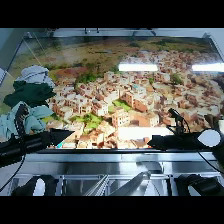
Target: Fold the shirts.
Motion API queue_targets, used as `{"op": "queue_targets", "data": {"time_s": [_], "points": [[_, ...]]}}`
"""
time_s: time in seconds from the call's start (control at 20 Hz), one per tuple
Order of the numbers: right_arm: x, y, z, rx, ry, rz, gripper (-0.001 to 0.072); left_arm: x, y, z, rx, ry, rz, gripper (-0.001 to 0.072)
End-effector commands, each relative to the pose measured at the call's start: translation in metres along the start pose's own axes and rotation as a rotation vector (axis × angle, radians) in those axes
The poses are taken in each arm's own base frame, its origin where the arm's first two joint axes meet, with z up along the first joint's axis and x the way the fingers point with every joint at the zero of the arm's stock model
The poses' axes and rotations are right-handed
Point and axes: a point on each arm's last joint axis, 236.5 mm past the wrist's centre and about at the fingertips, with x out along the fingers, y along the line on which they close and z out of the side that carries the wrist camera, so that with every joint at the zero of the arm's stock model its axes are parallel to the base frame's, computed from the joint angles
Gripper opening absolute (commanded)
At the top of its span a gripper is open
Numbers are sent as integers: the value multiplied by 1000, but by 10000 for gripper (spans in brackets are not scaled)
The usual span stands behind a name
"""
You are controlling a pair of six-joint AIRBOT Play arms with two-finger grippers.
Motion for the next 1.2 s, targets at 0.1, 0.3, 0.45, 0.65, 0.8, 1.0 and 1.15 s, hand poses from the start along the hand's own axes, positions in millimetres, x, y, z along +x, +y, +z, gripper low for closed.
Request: {"op": "queue_targets", "data": {"time_s": [0.1,0.3,0.45,0.65,0.8,1.0,1.15], "points": [[0,0,0,-1,1,1,16,0,13,2,6,-7,58,6],[0,0,0,-1,1,1,17,-31,18,48,187,-66,298,11],[0,0,0,-1,1,1,16,-93,10,148,301,-264,585,343],[0,0,0,-1,1,1,17,-144,9,281,375,-402,751,343],[0,0,0,-1,1,1,17,-149,67,365,363,-348,823,343],[0,0,0,-1,1,1,17,-118,180,417,272,-219,829,343],[0,0,0,-1,1,1,16,-97,257,417,204,-140,843,343]]}}
